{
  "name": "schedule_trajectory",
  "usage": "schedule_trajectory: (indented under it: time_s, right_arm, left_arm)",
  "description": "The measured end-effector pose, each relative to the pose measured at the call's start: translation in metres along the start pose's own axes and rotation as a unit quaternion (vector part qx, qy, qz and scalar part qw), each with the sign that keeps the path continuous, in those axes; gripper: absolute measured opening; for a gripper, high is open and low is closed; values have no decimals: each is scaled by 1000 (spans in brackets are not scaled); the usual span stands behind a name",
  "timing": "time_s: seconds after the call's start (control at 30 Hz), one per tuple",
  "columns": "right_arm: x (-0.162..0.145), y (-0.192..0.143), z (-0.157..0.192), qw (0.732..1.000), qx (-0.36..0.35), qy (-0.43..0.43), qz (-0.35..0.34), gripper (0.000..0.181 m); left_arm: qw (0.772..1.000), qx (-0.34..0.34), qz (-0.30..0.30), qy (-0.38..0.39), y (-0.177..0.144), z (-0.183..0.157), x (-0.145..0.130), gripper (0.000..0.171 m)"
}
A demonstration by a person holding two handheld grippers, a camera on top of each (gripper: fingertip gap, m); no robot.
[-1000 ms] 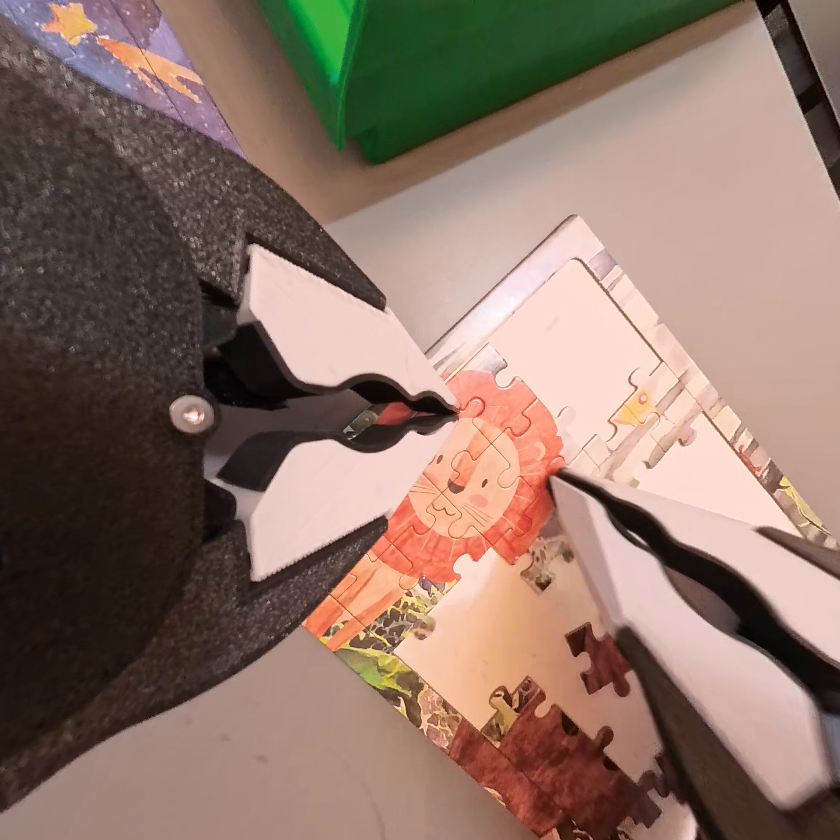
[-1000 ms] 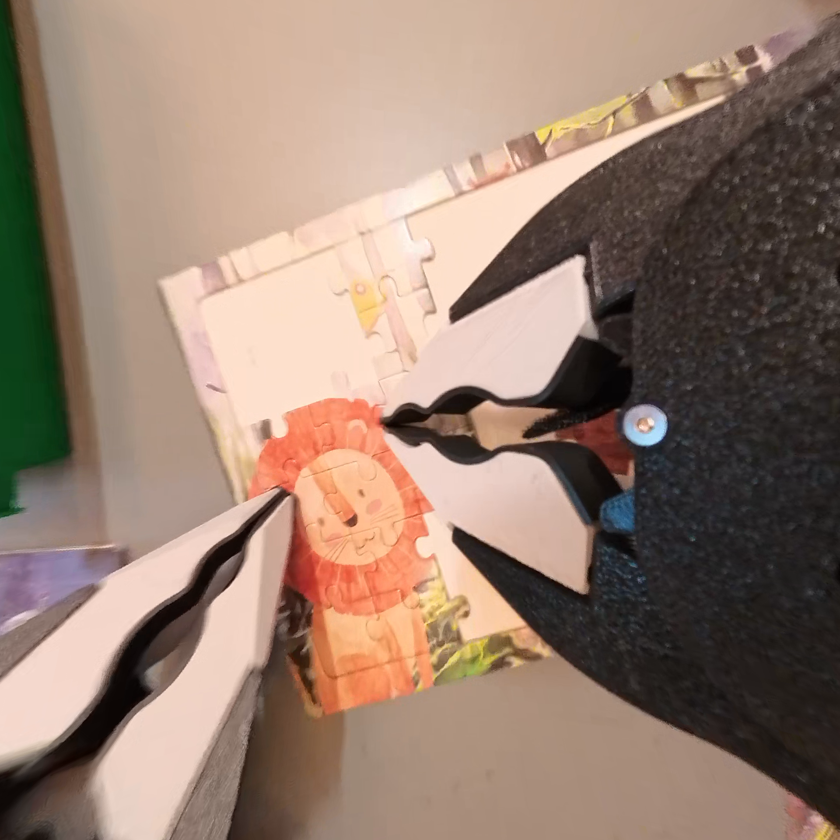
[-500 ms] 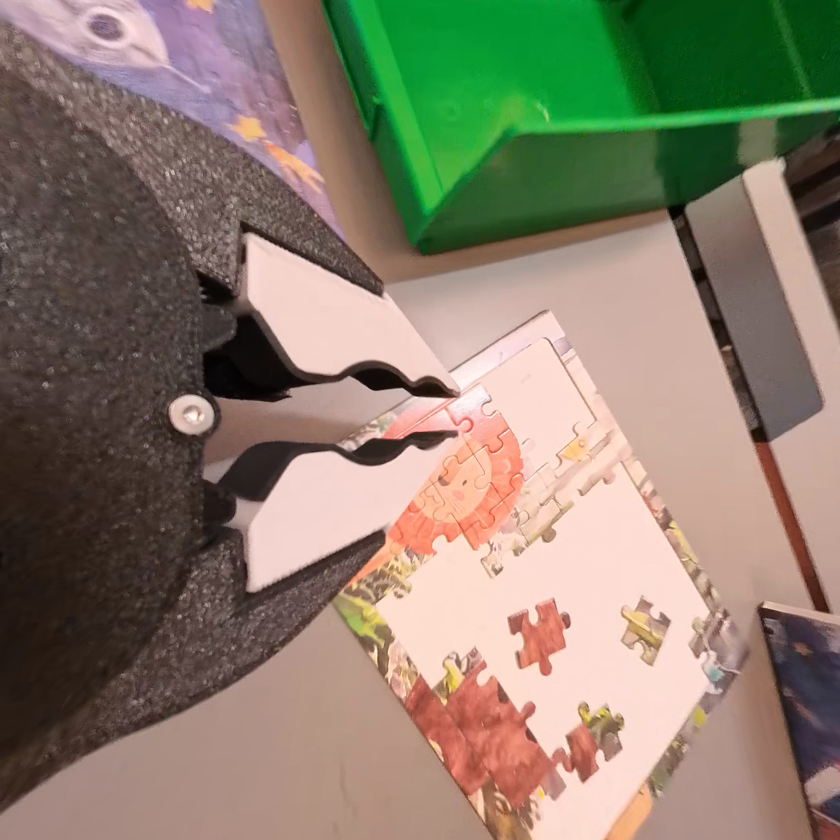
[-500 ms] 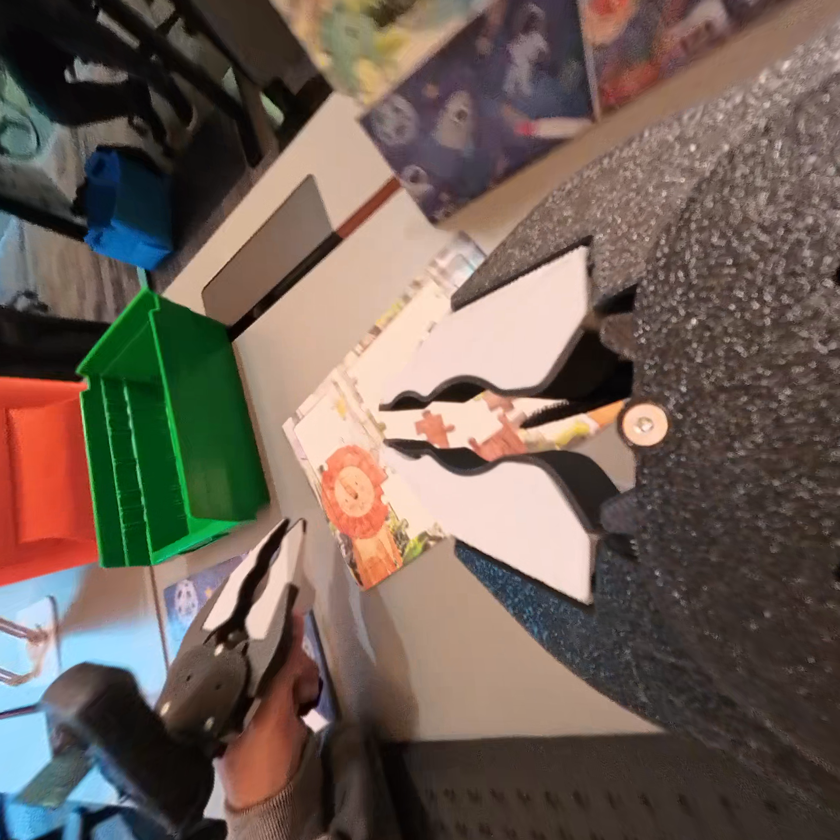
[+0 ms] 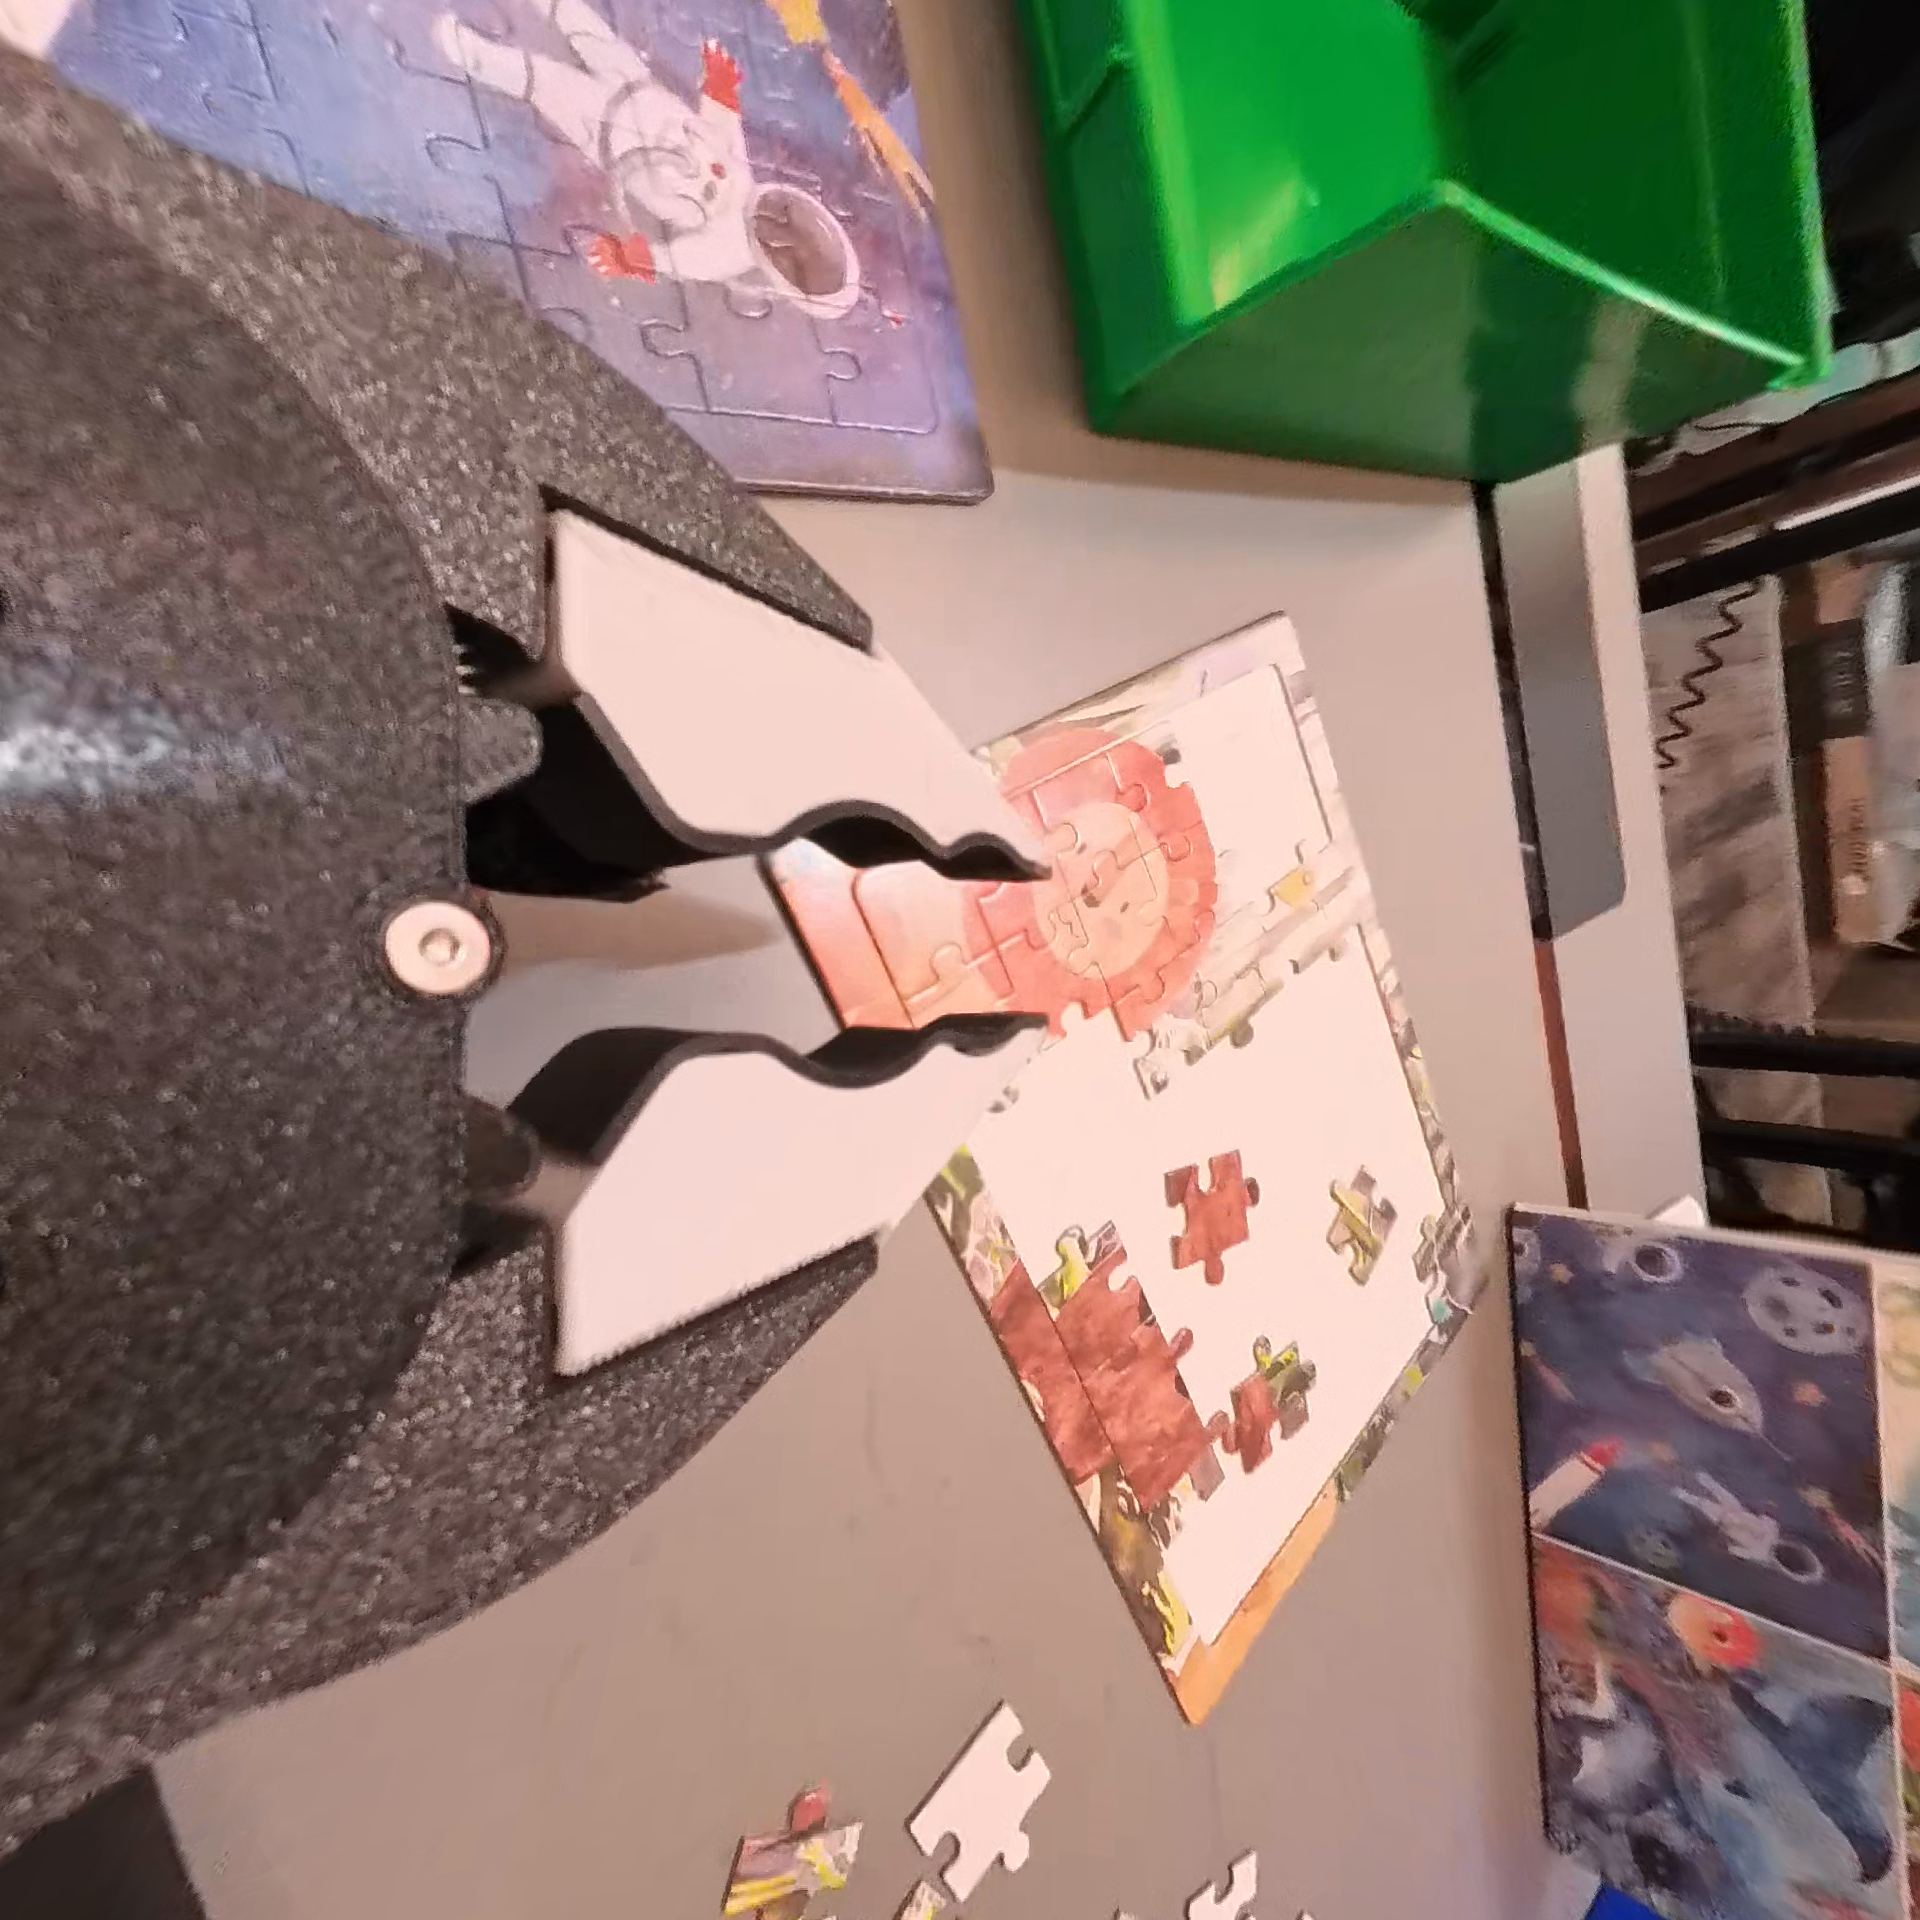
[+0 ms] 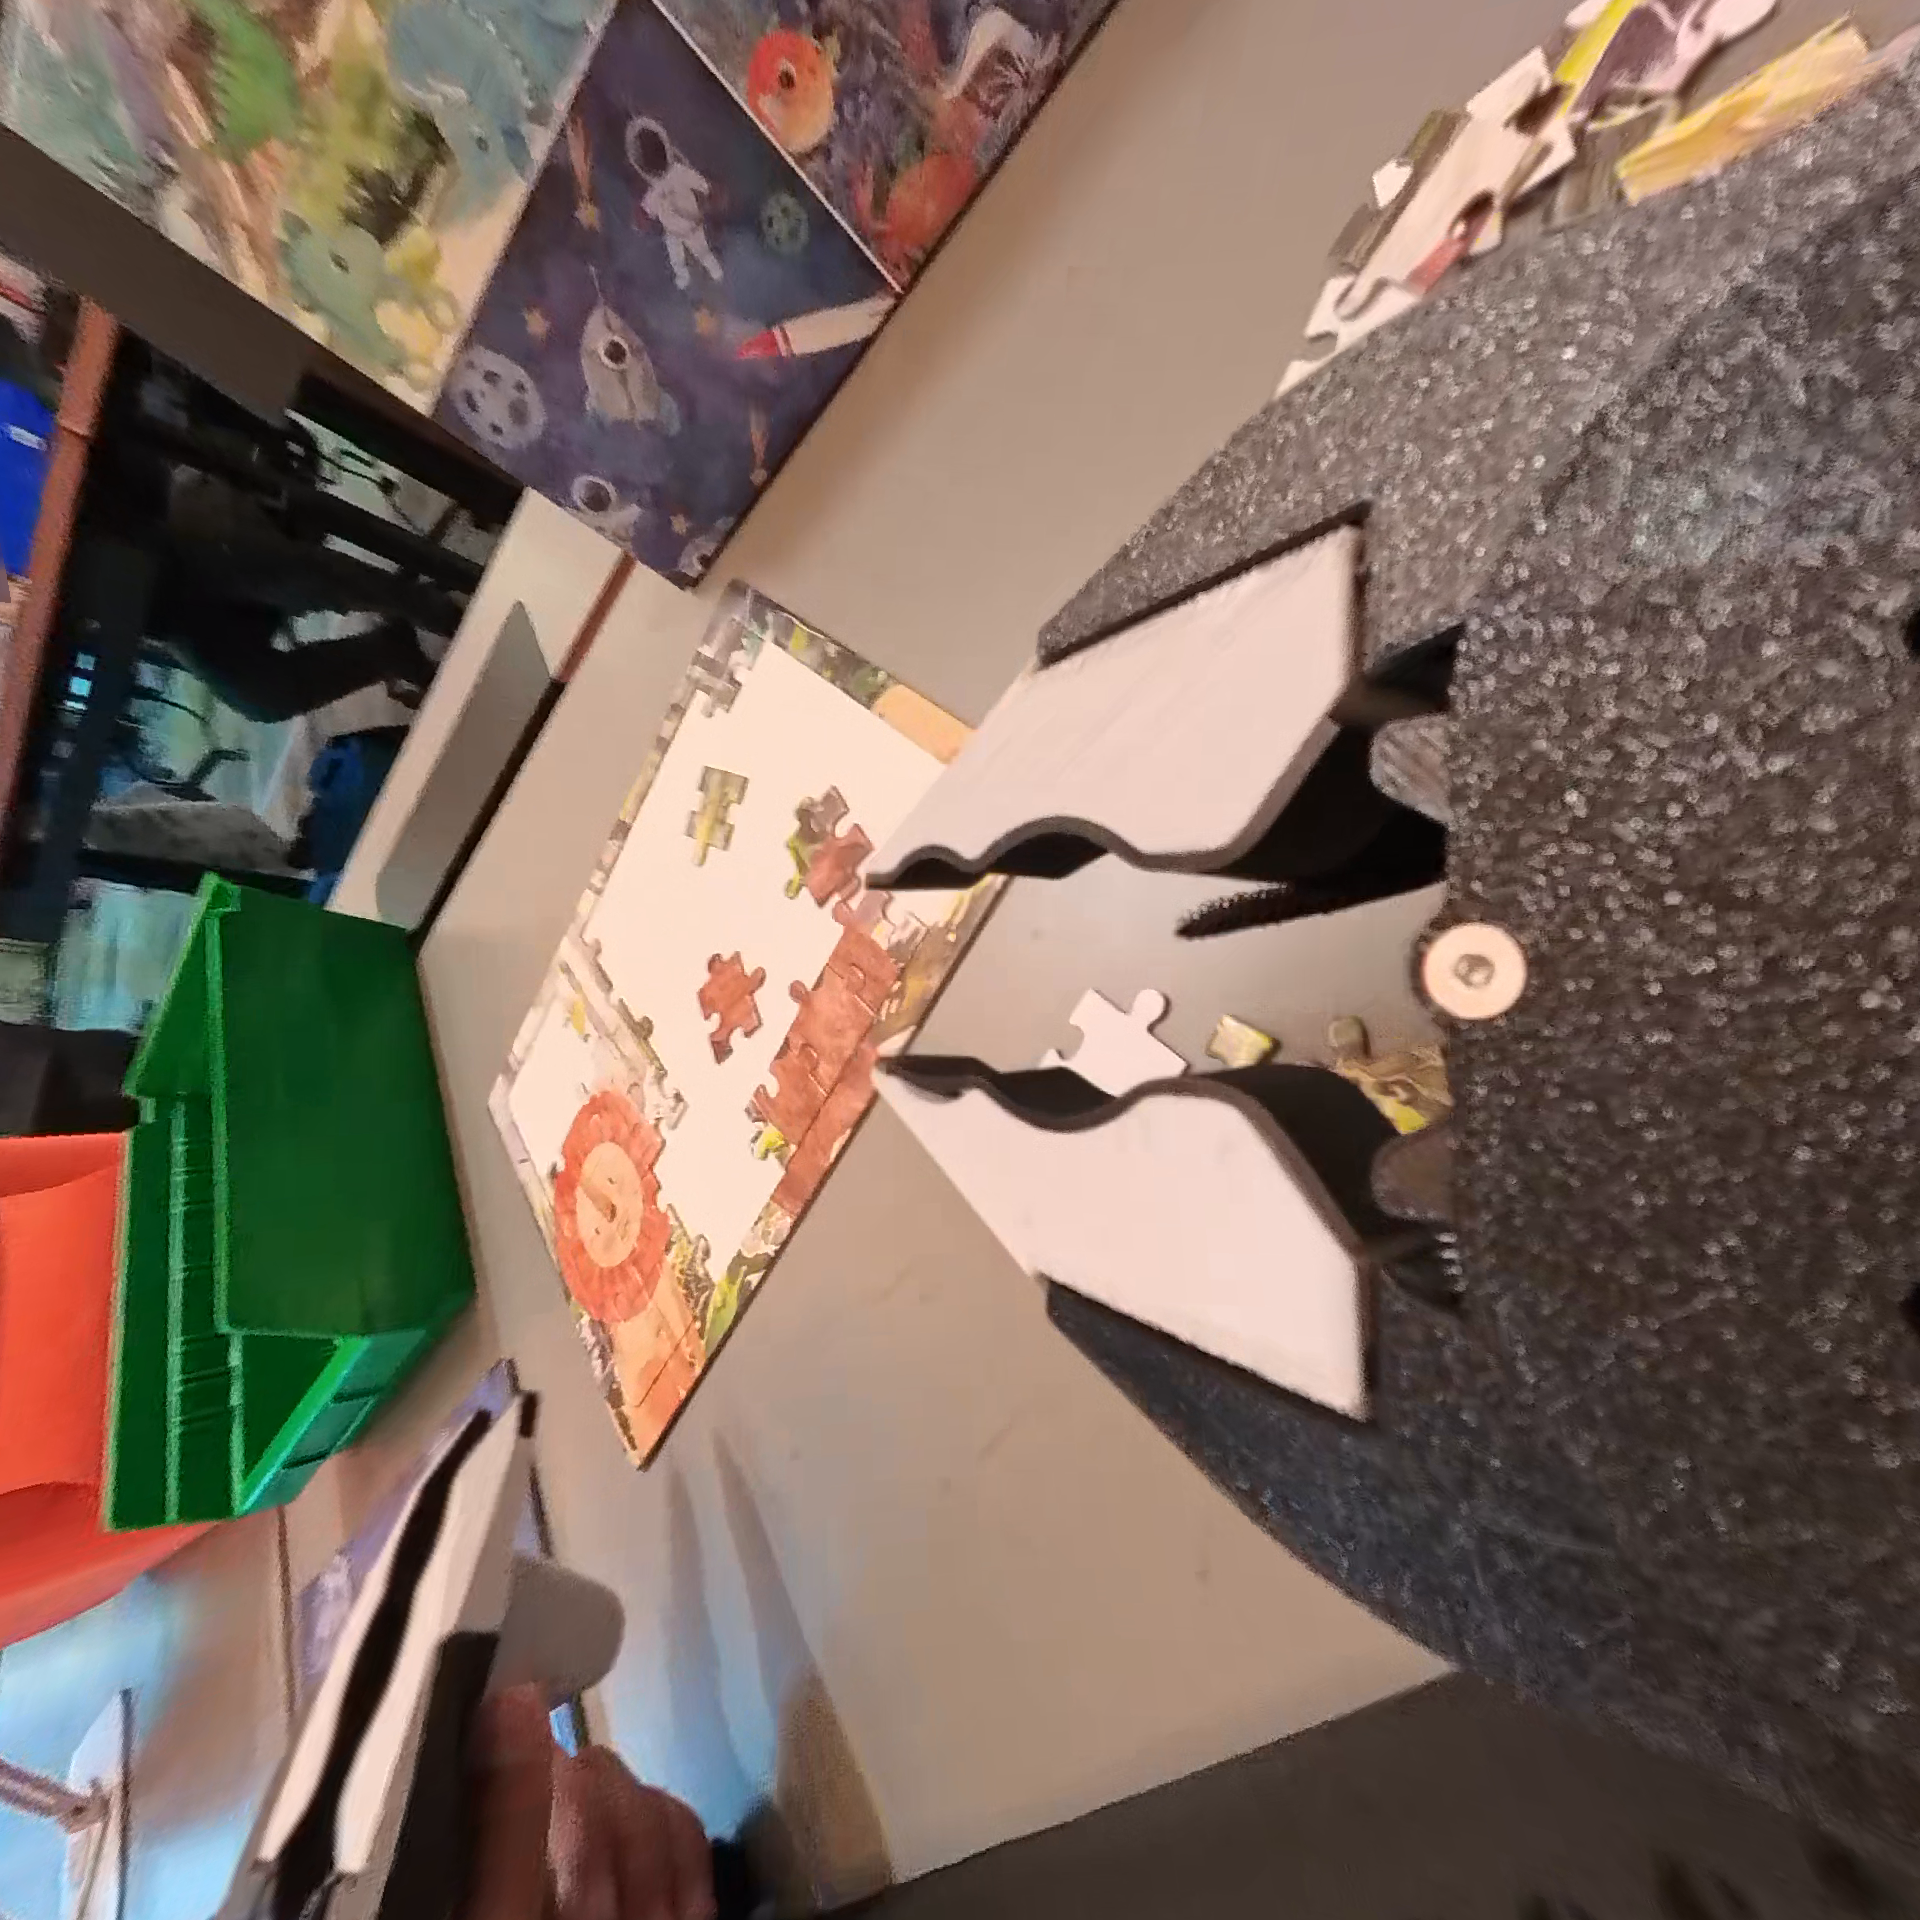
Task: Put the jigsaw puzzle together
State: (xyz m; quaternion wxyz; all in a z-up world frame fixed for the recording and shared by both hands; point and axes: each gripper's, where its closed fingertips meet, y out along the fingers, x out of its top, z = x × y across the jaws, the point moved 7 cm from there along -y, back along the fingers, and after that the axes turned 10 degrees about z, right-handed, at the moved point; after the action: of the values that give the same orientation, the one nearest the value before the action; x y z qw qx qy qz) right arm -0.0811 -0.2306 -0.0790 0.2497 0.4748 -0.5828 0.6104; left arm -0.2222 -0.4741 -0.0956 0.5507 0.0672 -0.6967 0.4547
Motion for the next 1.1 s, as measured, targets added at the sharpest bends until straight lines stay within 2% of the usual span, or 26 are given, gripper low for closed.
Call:
schedule_trajectory:
  time_s: [0.07, 0.13, 0.27, 1.1]
  right_arm:
    - [-3, 5, 1, 1000, 1, -4, 14, 32]
    - [-6, 8, 2, 999, -9, -16, 33, 32]
    - [-9, 10, 2, 999, -4, -11, 43, 31]
    - [-11, 14, 4, 998, 3, -11, 55, 33]
  left_arm:
    - [1000, -6, -6, -18, -1, 5, 2, 21]
    - [999, -16, 12, -34, 4, 7, -2, 21]
    - [999, -20, 25, -29, 8, 5, -4, 21]
    - [999, -16, 12, -42, 5, 8, -3, 20]
